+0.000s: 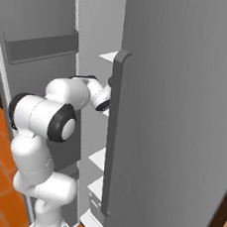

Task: Take the meat container that has the steak and place it on the second highest rack of the freezer. Then take the vegetable container that has the mushroom and carrot and place it on the highest rack of the freezer.

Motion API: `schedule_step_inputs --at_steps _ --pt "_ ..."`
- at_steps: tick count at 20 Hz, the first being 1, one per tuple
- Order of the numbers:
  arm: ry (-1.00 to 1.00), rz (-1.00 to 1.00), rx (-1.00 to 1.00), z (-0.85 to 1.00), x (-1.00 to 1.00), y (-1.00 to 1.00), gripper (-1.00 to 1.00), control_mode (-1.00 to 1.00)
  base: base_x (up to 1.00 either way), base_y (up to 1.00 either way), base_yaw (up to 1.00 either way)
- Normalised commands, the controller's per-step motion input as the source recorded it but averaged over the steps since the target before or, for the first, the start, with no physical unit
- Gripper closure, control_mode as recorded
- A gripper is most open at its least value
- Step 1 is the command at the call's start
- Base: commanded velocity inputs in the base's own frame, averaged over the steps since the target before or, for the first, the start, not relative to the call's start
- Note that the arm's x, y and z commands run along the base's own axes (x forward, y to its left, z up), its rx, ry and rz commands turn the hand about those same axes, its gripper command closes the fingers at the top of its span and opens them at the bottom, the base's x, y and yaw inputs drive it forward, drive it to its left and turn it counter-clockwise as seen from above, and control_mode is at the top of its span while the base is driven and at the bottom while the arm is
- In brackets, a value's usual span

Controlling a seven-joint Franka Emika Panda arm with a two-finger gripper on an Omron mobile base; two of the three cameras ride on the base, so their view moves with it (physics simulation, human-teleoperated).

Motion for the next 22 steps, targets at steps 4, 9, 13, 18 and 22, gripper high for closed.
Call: schedule_step_inputs --at_steps 4,9,13,18,22 --pt "-0.09 0.0 -0.02 0.19 -0.06 0.0 -1.0 -1.0 0.0 0.0 0.0" --pt "-0.09 0.0 -0.04 0.28 -0.17 0.0 -1.0 -1.0 0.0 0.0 0.0" --pt "-0.02 0.0 -0.03 0.38 -0.29 0.0 -1.0 -1.0 0.0 0.0 0.0" --pt "0.0 0.0 -0.11 0.5 -0.24 0.04 -1.0 -1.0 0.0 0.0 0.0" --pt "0.01 0.0 -0.06 0.39 -0.35 0.19 -1.0 -1.0 0.0 0.0 0.0"
